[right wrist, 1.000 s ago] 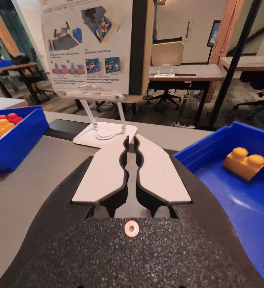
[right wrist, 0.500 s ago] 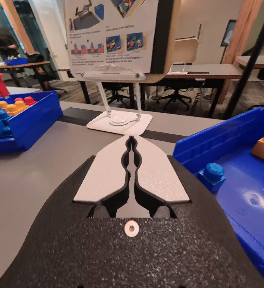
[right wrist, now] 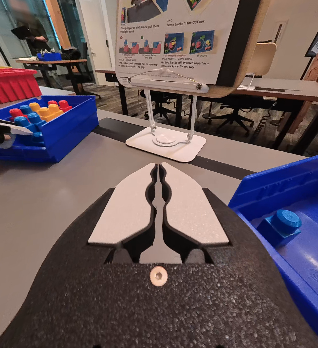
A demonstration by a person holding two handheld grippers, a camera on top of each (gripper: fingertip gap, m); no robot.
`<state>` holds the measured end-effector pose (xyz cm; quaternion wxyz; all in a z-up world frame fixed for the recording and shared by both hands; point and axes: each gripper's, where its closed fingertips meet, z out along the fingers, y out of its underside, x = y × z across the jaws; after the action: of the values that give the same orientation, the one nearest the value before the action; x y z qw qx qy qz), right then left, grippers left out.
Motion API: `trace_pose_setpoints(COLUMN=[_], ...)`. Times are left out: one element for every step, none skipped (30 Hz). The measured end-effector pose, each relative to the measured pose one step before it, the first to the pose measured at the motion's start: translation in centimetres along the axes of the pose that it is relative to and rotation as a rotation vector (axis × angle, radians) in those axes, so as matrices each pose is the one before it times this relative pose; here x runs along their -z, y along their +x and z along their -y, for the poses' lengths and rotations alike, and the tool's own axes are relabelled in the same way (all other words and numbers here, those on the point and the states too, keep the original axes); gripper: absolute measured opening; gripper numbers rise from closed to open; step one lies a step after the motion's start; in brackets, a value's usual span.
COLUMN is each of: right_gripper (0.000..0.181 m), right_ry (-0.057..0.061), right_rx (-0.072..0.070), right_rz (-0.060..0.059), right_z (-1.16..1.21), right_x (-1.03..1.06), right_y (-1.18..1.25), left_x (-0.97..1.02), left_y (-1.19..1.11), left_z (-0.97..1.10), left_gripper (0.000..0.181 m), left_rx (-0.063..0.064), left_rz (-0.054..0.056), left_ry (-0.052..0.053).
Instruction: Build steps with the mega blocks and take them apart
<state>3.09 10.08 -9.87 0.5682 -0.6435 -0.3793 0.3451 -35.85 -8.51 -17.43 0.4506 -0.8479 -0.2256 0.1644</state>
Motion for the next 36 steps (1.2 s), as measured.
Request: trace_pose_setpoints(right_gripper=[0.001,0.001,0.001,0.001,0.001,0.001,0.001,0.002,0.003,0.004,0.007,0.011,0.015,0.023,0.031,0.039,0.046,0.053,0.060,0.067,0.072,0.077,0.080,0.082,0.082,0.081,0.080,0.077,0.072,0.067,0.061,0.050,0.039,0.036,0.036,0.036], right_ry=[0.0016,0.0027,0.0016,0.0014,0.0043,0.0082,0.0079,0.0083,0.0163,0.0211,0.0169,0.0128,0.0067,-0.0044,-0.0151,-0.0221,-0.0220,-0.0197,-0.0235,-0.0276,-0.0247,-0.0242,-0.0262,-0.0254,-0.0191,-0.0147,-0.0082,-0.0028,-0.0029,-0.0054,0.0001,0.0063,0.0058,0.0083,0.0065,0.0132], right_rx=[0.0011,0.0026,0.0028,0.0026,0.0025,0.0037,0.0045,0.0059,0.0083,0.0101,0.0123,0.0163,0.0206,0.0239,0.0269,0.0270,0.0238,0.0231,0.0230,0.0194,0.0112,0.0027,-0.0030,-0.0027,0.0039,0.0101,0.0136,0.0120,0.0084,0.0074,0.0081,0.0114,0.0111,0.0096,0.0046,0.0035], right_rz=[0.0015,0.0020,0.0027,0.0017,0.0019,0.0067,0.0065,0.0067,0.0157,0.0246,0.0252,0.0274,0.0292,0.0275,0.0272,0.0319,0.0313,0.0329,0.0314,0.0281,0.0289,0.0302,0.0275,0.0216,0.0164,0.0064,0.0015,0.0013,0.0009,0.0025,-0.0027,-0.0050,-0.0115,-0.0129,-0.0001,-0.0019], right_z=[0.036,0.058,0.056,0.045,0.090,0.147,0.165,0.180,0.302,0.418,0.403,0.370,0.284,0.118,-0.076,-0.252,-0.320,-0.368,-0.449,-0.546,-0.539,-0.567,-0.613,-0.597,-0.496,-0.374,-0.237,-0.118,-0.078,-0.108,-0.033,0.051,0.066,0.101,0.095,0.221], right_x=[0.028,0.040,0.018,0.017,0.020,0.043,0.033,0.043,0.050,0.043,0.037,-0.006,-0.067,-0.147,-0.224,-0.279,-0.317,-0.365,-0.395,-0.426,-0.425,-0.399,-0.364,-0.303,-0.231,-0.168,-0.118,-0.078,-0.042,-0.034,0.012,0.087,0.111,0.129,0.138,0.167], right_y=[-0.083,-0.092,-0.105,-0.093,-0.096,-0.180,-0.190,-0.211,-0.370,-0.550,-0.612,-0.702,-0.770,-0.801,-0.835,-0.951,-0.967,-1.007,-0.957,-0.843,-0.759,-0.674,-0.544,-0.373,-0.278,-0.122,-0.070,-0.077,-0.087,-0.105,-0.038,-0.001,0.109,0.183,0.041,0.062], left_x=[0.269,0.428,0.543,0.663,0.787,0.904,0.960,0.944,0.899,0.815,0.673,0.500,0.274,0.013,-0.240,-0.458,-0.675,-0.826,-0.916,-0.915,-0.811,-0.642,-0.476,-0.320,-0.234,-0.163,-0.114,-0.089,-0.051,-0.042,-0.026,-0.038,-0.030,-0.002,0.048,0.091], left_y=[-0.315,-0.306,-0.281,-0.264,-0.183,-0.078,0.016,0.156,0.352,0.681,1.101,1.531,1.899,2.169,2.383,2.519,2.600,2.478,2.238,1.972,1.653,1.361,1.070,0.832,0.738,0.636,0.584,0.530,0.449,0.374,0.352,0.341,0.290,0.163,0.071,0.050], left_z=[0.168,0.337,0.485,0.628,0.793,0.973,1.132,1.265,1.371,1.444,1.467,1.387,1.197,0.877,0.497,0.108,-0.269,-0.594,-0.840,-0.944,-0.865,-0.649,-0.410,-0.215,-0.099,-0.025,-0.001,-0.015,0.015,0.053,0.060,0.065,0.060,0.121,0.178,0.272], left_gripper=[0.038,0.038,0.038,0.038,0.038,0.038,0.038,0.038,0.038,0.038,0.037,0.038,0.038,0.038,0.038,0.038,0.038,0.038,0.038,0.038,0.038,0.038,0.038,0.038,0.038,0.038,0.038,0.038,0.038,0.038,0.038,0.038,0.038,0.038,0.038,0.038], left_rx=[-0.0007,-0.0021,-0.0024,-0.0032,-0.0072,-0.0103,-0.0093,-0.0093,-0.0098,-0.0078,-0.0029,0.0014,0.0033,0.0024,-0.0008,-0.0013,0.0016,0.0033,-0.0017,-0.0055,-0.0065,-0.0088,-0.0109,-0.0110,-0.0074,-0.0025,-0.0030,-0.0063,-0.0069,-0.0058,-0.0046,-0.0028,-0.0022,-0.0061,-0.0048,0.0009], left_rz=[0.0094,0.0093,0.0099,0.0102,0.0089,0.0065,0.0042,0.0006,-0.0051,-0.0170,-0.0345,-0.0511,-0.0636,-0.0706,-0.0747,-0.0775,-0.0821,-0.0792,-0.0716,-0.0629,-0.0515,-0.0413,-0.0303,-0.0236,-0.0241,-0.0214,-0.0190,-0.0161,-0.0103,-0.0067,-0.0067,-0.0087,-0.0065,-0.0002,0.0003,-0.0035], left_ry=[0.0167,0.0247,0.0286,0.0337,0.0403,0.0463,0.0486,0.0500,0.0505,0.0491,0.0478,0.0440,0.0378,0.0271,0.0163,0.0056,-0.0053,-0.0145,-0.0216,-0.0267,-0.0249,-0.0183,-0.0116,-0.0063,-0.0036,-0.0012,0.0004,-0.0003,0.0023,0.0042,0.0036,0.0032,0.0032,0.0066,0.0099,0.0164])
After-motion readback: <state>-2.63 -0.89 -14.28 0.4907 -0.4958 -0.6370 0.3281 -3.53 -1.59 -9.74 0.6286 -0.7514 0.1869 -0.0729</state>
